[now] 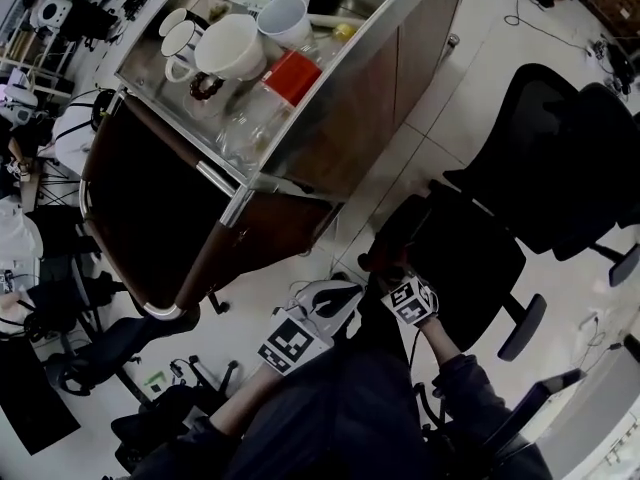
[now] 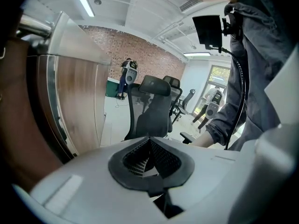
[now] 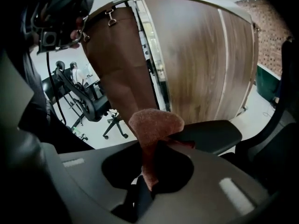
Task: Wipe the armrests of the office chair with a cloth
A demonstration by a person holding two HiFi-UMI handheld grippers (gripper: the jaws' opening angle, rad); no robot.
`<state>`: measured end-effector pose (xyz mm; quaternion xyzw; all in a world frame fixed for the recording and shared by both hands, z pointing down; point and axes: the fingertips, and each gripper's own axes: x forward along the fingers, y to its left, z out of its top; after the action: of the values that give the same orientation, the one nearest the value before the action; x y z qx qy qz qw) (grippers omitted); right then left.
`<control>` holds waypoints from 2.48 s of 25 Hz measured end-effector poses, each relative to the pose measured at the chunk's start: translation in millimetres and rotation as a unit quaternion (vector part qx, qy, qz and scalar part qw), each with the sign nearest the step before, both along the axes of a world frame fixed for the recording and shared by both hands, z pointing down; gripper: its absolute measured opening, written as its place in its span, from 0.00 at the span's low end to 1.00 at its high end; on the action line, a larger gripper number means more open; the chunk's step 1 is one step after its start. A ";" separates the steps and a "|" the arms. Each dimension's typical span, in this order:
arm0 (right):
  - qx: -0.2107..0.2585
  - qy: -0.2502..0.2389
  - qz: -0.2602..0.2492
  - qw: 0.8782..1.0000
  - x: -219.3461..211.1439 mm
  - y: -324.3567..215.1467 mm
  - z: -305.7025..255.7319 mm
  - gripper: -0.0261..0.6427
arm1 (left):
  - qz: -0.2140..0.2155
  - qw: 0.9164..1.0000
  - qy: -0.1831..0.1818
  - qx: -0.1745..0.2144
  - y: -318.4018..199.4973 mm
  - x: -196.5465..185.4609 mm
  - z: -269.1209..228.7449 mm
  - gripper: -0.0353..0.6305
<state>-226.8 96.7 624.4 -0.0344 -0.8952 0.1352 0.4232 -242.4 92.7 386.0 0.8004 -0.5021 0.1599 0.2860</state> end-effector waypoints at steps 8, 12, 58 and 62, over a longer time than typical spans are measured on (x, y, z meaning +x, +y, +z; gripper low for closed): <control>0.008 -0.022 -0.028 0.999 -0.6 -22.7 -3.1 0.11 | -0.008 1.000 0.001 -0.005 16.1 9.0 2.6 0.08; 0.037 -0.011 0.028 0.999 -6.0 -102.9 6.9 0.11 | -0.020 1.000 -0.003 -0.010 24.8 8.5 4.2 0.08; 0.117 0.002 0.151 0.982 4.1 -201.5 33.6 0.11 | -0.043 0.999 0.003 -0.030 92.8 30.3 24.1 0.08; 0.117 -0.012 0.180 0.977 7.9 -213.6 33.1 0.11 | -0.033 0.999 0.011 -0.033 89.4 37.6 33.3 0.08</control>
<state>-218.9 -116.9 657.5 0.1756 -0.9013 0.1034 0.3823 -204.8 182.1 419.2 0.7755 -0.5192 0.1579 0.3227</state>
